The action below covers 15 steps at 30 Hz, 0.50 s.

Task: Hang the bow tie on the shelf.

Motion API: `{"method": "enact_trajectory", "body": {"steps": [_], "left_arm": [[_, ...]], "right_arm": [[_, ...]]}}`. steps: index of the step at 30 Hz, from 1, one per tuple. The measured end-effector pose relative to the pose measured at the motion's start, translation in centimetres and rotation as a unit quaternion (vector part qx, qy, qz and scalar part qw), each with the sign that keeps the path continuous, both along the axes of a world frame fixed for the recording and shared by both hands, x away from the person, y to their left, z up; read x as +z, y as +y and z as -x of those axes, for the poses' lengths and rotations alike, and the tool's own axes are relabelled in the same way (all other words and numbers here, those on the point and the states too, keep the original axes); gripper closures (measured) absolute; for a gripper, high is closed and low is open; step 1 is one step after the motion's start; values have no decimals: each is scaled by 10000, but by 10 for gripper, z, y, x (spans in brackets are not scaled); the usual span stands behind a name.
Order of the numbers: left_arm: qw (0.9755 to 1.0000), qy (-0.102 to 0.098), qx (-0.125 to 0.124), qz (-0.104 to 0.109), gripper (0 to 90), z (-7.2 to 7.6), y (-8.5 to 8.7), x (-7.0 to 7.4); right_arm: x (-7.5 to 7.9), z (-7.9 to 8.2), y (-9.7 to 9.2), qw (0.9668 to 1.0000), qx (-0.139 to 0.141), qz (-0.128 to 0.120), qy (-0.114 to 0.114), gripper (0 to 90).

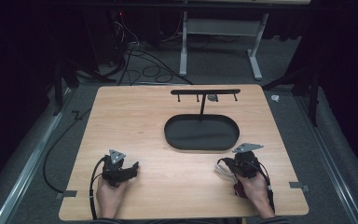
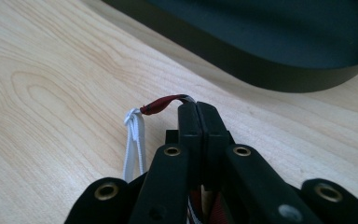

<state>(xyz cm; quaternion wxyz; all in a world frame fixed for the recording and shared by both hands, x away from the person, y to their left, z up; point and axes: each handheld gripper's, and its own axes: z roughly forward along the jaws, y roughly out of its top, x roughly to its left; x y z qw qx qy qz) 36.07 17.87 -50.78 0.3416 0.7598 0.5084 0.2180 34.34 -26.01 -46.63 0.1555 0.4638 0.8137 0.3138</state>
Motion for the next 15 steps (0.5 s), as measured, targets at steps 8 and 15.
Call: {"method": "enact_trajectory", "body": {"steps": [8, 15], "left_arm": [[10000, 1, -1, 3, 255, 0, 0, 0], [10000, 0, 0, 4, 255, 0, 0, 0]], "right_arm": [[16, 5, -5, 9997, -26, -35, -252, 900], [28, 8, -8, 9991, -76, -42, -415, 900]]}}
